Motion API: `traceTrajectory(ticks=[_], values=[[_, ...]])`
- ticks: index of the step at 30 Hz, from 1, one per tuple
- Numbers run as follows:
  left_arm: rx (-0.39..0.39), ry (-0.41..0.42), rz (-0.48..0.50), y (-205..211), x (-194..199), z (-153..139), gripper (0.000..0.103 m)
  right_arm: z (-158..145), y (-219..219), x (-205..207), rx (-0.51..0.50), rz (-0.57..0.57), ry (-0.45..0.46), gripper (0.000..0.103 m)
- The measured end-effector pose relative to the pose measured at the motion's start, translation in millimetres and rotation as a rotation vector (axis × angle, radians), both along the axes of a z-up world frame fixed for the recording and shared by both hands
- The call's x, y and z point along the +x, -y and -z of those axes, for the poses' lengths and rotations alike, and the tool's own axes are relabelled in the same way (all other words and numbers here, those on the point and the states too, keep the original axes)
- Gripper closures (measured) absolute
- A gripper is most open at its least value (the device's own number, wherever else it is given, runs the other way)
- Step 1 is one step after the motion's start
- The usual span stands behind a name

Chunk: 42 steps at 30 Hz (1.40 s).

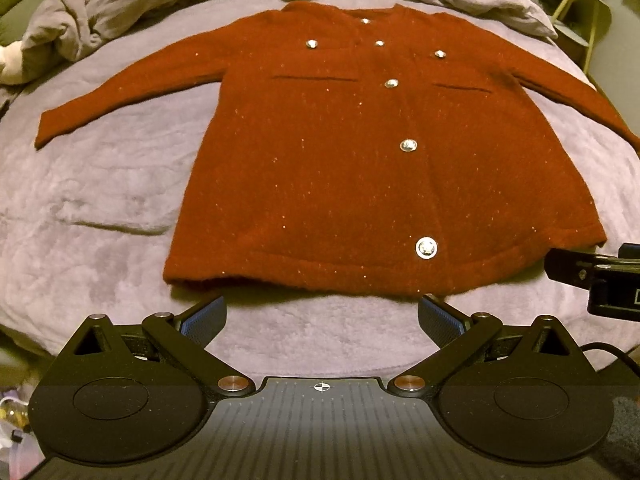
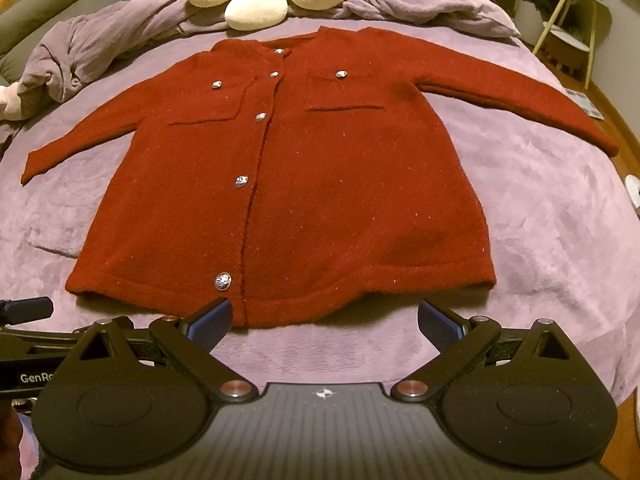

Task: Fold small clothes

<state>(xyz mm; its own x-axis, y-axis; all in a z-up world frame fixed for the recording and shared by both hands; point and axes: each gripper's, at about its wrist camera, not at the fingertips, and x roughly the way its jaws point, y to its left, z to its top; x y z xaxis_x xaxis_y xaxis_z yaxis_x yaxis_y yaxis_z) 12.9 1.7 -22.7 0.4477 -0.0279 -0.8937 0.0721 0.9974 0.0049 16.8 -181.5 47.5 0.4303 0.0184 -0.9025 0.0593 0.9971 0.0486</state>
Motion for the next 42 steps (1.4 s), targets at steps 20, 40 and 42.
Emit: traceTrajectory(ticks=[20,40,42], values=[[-0.019,-0.062,0.013,8.3,19.7,19.9,0.000,31.8,58.9,19.6,0.428,0.086,0.096,0.004],[0.017,0.051,-0.035,40.2,141.6,53.5,0.000,106.1,358.4,129.8,0.795,0.967,0.528,0.016],[-0.015,0.021,-0.064,36.7,147.3,62.2,0.000,117.0,384.0,140.1,0.821,1.026,0.518,0.029]])
